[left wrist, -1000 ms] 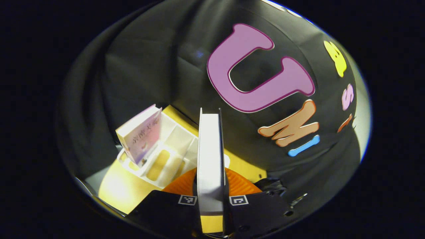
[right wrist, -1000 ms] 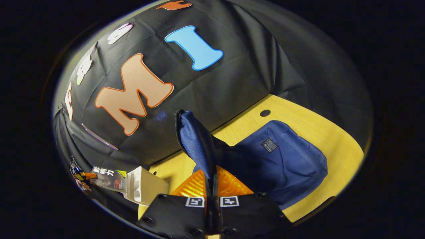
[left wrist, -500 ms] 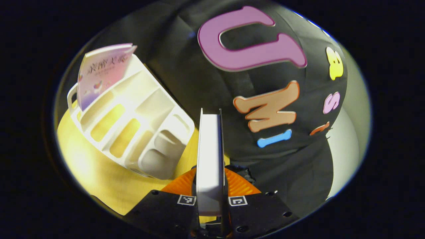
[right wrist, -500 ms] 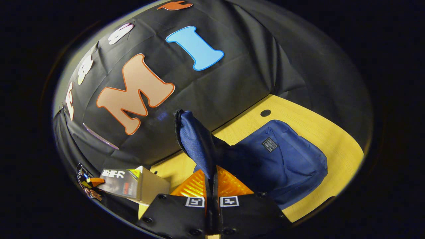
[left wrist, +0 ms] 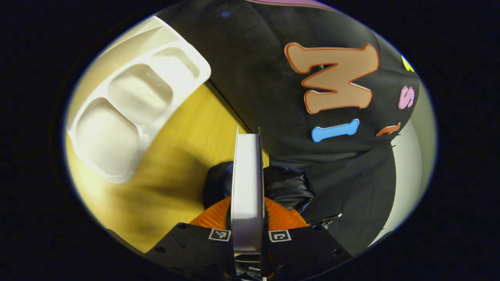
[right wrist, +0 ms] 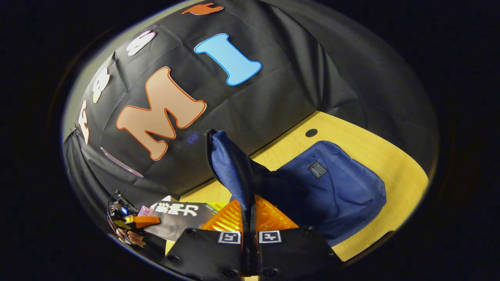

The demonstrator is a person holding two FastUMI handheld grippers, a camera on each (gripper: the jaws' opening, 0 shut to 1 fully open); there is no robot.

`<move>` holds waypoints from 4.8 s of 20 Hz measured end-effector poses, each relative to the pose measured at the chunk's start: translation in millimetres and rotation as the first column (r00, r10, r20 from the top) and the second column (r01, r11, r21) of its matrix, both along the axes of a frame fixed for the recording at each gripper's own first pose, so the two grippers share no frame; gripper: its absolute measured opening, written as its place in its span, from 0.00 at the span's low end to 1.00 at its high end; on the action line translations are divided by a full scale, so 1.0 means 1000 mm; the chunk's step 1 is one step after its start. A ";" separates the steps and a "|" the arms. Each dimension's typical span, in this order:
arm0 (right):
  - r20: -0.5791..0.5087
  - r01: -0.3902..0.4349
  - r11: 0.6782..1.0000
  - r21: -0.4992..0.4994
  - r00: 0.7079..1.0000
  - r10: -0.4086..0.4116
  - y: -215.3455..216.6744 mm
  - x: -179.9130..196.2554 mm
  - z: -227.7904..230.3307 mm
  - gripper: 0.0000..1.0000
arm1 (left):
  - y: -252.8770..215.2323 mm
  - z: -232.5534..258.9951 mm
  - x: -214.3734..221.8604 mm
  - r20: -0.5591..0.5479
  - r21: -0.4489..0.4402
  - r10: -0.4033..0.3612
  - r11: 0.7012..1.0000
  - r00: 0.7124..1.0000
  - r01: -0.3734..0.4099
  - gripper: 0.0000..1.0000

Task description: Open the schoolbag, grab two books from the bookshelf and put them into the schoolbag.

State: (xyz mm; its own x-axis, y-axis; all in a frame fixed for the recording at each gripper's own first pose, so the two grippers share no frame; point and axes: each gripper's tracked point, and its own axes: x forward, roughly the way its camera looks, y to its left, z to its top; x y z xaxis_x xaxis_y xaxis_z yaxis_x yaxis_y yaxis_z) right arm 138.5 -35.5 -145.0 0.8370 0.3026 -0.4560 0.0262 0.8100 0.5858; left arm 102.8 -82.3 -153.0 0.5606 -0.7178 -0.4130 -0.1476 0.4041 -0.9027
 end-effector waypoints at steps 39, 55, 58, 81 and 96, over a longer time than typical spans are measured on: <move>0.019 -0.044 0.999 0.014 0.999 0.043 0.001 0.003 -0.002 0.03 | -0.230 -0.151 0.012 -0.119 0.130 -0.130 0.981 0.984 0.146 0.74; 0.044 -0.041 0.999 0.036 0.998 0.040 0.005 -0.001 -0.006 0.03 | 0.222 -0.001 0.014 0.400 0.826 -0.130 0.480 0.907 -0.295 0.82; 0.046 -0.037 0.999 0.034 0.998 0.035 0.006 -0.001 -0.006 0.03 | 0.311 -0.008 -0.006 0.331 0.869 -0.080 0.414 0.940 -0.270 0.83; 0.044 0.030 1.000 -0.009 0.999 -0.030 0.001 -0.004 -0.001 0.03 | 0.488 -0.069 0.060 -0.298 0.839 -0.107 0.444 0.949 0.314 0.81; 0.045 0.019 1.000 -0.022 0.999 -0.018 0.001 -0.002 -0.001 0.03 | 0.460 -0.083 0.062 -0.368 0.748 -0.130 0.547 0.921 0.376 0.28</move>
State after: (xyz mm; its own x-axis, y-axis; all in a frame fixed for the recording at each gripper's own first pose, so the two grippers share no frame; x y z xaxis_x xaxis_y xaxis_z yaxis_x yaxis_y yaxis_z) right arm 136.1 -34.6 -145.5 0.8620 0.2769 -0.4246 0.0159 0.8225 0.5686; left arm 164.3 377.5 -235.7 0.2030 -0.1235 -0.9714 -0.0778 0.9868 -0.1417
